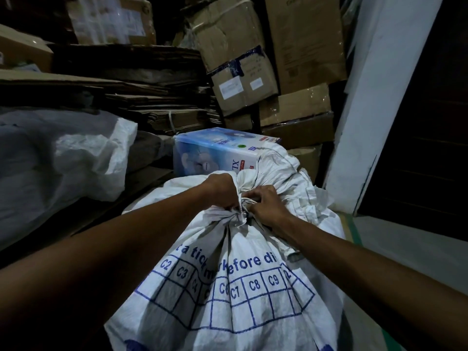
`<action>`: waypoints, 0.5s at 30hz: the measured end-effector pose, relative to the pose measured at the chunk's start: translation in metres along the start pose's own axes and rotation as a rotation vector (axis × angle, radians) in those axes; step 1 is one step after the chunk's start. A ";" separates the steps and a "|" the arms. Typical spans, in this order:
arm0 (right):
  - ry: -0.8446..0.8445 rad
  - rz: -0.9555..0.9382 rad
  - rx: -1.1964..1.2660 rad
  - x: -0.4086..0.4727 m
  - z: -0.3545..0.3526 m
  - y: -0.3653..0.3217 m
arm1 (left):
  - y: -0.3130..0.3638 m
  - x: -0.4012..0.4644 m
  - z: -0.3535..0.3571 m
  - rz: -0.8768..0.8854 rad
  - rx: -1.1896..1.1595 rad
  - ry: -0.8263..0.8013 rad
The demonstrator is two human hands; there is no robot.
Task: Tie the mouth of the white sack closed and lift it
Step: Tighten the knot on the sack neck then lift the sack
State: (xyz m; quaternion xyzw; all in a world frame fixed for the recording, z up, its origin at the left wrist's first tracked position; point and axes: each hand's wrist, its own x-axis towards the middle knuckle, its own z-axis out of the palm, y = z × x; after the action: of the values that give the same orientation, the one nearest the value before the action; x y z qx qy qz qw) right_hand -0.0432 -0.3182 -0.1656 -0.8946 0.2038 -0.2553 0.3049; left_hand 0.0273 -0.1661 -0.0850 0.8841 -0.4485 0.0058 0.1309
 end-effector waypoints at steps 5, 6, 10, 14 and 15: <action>0.012 -0.073 -0.054 -0.014 -0.021 -0.018 | -0.017 0.006 0.007 0.049 -0.145 -0.020; 0.027 -0.083 -0.040 -0.015 -0.024 -0.019 | -0.019 0.007 0.008 0.062 -0.165 -0.020; 0.145 -0.178 -0.033 -0.022 -0.024 -0.019 | -0.020 0.006 0.011 0.106 -0.175 0.008; 0.190 -0.226 -0.145 -0.024 -0.020 -0.020 | -0.023 0.008 0.014 0.099 -0.208 0.015; 0.189 -0.222 -0.159 -0.024 -0.020 -0.021 | -0.024 0.009 0.015 0.100 -0.219 0.016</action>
State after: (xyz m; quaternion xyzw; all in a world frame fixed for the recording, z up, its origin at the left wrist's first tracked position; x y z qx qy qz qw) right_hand -0.0691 -0.2989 -0.1464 -0.9049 0.1510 -0.3537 0.1822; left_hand 0.0499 -0.1635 -0.1039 0.8411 -0.4888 -0.0296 0.2295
